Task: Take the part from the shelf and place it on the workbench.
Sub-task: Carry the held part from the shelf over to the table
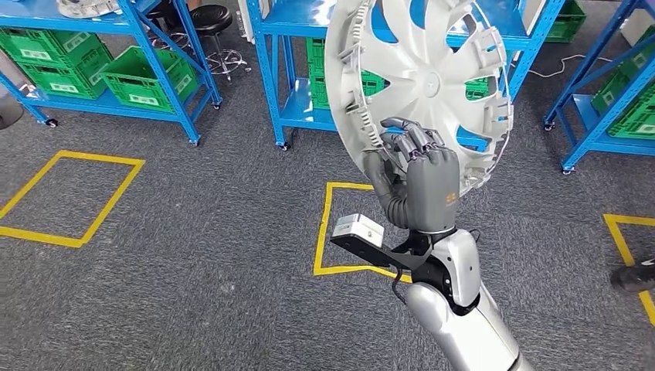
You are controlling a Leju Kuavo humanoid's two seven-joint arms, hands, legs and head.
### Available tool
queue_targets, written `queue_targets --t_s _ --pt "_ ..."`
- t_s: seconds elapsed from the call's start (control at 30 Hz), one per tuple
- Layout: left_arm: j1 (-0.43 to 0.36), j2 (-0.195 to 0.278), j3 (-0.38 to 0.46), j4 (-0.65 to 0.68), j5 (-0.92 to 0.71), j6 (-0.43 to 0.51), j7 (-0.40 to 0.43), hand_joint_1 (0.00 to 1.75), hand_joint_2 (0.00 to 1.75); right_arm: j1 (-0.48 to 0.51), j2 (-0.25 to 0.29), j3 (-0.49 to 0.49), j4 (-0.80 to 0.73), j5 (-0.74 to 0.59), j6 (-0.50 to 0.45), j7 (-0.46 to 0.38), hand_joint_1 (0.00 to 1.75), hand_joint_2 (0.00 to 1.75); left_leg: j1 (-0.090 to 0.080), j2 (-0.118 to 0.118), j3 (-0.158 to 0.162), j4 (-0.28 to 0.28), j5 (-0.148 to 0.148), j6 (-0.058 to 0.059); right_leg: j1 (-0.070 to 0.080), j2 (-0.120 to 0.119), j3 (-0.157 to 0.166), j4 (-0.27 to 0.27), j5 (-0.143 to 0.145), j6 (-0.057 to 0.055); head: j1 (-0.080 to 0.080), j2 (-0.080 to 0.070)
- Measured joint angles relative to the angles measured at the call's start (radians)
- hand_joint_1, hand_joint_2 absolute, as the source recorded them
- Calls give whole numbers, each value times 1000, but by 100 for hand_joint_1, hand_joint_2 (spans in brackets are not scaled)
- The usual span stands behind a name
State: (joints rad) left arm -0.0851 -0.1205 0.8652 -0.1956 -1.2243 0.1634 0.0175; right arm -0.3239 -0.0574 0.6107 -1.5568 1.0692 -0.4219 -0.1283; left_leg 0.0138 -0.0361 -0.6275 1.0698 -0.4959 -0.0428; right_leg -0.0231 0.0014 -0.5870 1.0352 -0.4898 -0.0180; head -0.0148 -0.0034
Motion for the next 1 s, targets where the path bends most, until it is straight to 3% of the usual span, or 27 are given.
queue_targets --t_s 0.1,0.13,0.17,0.23,0.3,0.33,0.37,0.43,0.5,0.6,0.63,0.67,0.7,0.77,0.83,0.87,0.93,1.0 --pt "-1 0 0 0 0 1 0 0 175 0 0 0 1 0 0 0 175 175 0 24 -76 184 -96 -9 2 -23 -7 -1 5 -9 -2 0" --pt "-1 0 0 0 0 1 0 0 175 1 0 0 2 0 0 0 175 175 0 26 -91 226 -110 -9 3 -31 -10 0 6 -10 -2 0" --pt "0 0 0 0 -1 1 0 0 175 3 -1 0 2 0 0 0 175 175 0 27 -89 233 -106 -9 3 -40 -12 0 7 -10 -3 0" --pt "0 0 0 0 -4 1 0 0 175 4 -1 0 3 0 0 0 175 175 0 38 -27 133 -55 -4 4 -56 -12 0 9 -7 -3 0" --pt "-3 1 0 0 -9 1 0 0 175 4 -1 0 3 0 0 0 175 175 -6 74 45 -1 -14 6 7 -70 -13 1 12 0 -2 0" --pt "-4 1 0 0 -12 1 0 0 175 3 -1 0 3 0 0 0 175 175 -10 86 61 -38 -5 12 10 -77 -13 1 13 5 -2 0" --pt "-4 1 0 0 -15 0 1 0 175 3 -1 0 3 1 0 -1 175 175 -13 89 64 -51 -4 18 12 -84 -13 -1 15 11 -1 0" --pt "-2 3 0 0 -18 -3 4 0 175 1 -1 0 3 3 1 0 175 175 -12 70 58 -53 4 30 11 -95 -13 -3 17 23 0 0" --pt "-2 4 0 0 -24 -9 6 0 175 -1 -1 1 3 5 3 2 175 175 -8 53 56 -59 15 44 8 -69 -25 30 -11 34 1 0" --pt "-4 9 0 0 -30 -15 3 0 175 1 -3 1 3 11 3 6 175 175 -8 27 49 -60 25 57 7 -14 -102 210 -107 40 6 0" --pt "-4 11 0 0 -31 -15 -1 0 175 3 -4 1 3 13 3 7 175 175 -9 16 46 -58 26 58 7 -8 -125 261 -124 40 6 0" --pt "-4 13 0 0 -31 -15 -4 0 175 5 -5 1 3 15 2 7 175 175 -10 4 43 -56 27 58 8 -6 -133 279 -122 39 6 0" --pt "-4 15 0 0 -30 -14 -7 0 175 8 -6 1 3 15 1 8 175 175 -11 -8 41 -53 28 58 8 -4 -119 254 -100 36 6 0" --pt "-4 16 0 0 -27 -14 -9 0 175 9 -6 2 3 16 -1 8 175 175 -10 -31 37 -46 28 55 8 18 -51 122 -38 28 6 0" --pt "-4 17 0 0 -26 -12 -9 0 175 10 -5 2 3 19 -3 8 175 175 -10 -51 29 -39 28 45 9 44 -4 23 -9 22 6 0" --pt "-3 18 0 0 -25 -9 -9 0 175 10 -5 2 2 21 -5 9 175 175 -9 -58 24 -38 30 38 11 50 1 8 -9 19 7 0" --pt "2 19 0 -1 -25 -2 -10 0 175 12 -4 2 -1 29 -7 13 175 175 -7 -69 18 -42 35 23 12 34 0 2 -3 11 7 0" --pt "7 19 0 0 -27 2 -12 0 175 16 -3 2 -8 35 -9 18 175 175 -8 -40 5 -21 20 12 9 15 4 -8 4 -2 4 0"
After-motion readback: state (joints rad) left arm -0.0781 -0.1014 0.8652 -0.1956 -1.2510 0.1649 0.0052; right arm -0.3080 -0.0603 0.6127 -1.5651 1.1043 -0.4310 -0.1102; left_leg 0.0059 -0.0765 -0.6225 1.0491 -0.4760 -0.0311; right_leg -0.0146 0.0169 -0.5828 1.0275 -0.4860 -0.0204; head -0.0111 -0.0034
